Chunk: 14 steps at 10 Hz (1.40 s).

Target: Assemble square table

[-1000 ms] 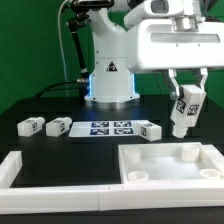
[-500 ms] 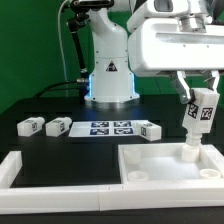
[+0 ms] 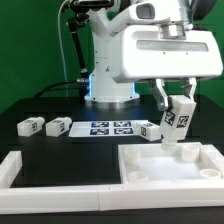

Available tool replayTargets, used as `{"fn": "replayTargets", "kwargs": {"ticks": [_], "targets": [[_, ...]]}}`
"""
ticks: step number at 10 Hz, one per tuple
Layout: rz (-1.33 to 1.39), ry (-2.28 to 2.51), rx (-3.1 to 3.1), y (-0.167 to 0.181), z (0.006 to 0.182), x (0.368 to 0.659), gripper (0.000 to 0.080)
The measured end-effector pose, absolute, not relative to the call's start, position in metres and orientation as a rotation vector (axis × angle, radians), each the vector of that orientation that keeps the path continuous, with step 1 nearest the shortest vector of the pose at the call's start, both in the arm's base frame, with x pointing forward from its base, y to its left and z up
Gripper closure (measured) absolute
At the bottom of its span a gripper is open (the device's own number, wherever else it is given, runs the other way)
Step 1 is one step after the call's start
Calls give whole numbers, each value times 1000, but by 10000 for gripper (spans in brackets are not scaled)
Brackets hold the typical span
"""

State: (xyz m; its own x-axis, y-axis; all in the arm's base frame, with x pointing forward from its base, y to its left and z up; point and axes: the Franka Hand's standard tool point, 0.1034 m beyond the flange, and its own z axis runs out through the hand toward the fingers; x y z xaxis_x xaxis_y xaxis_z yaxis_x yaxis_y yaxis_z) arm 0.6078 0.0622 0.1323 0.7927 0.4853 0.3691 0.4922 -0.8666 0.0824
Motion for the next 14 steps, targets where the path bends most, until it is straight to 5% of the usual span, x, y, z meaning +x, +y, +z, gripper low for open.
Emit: {"fn": "replayTargets", "kwargs": {"ticks": [14], "targets": [[-744, -626, -2883, 106, 120, 616, 508]]}}
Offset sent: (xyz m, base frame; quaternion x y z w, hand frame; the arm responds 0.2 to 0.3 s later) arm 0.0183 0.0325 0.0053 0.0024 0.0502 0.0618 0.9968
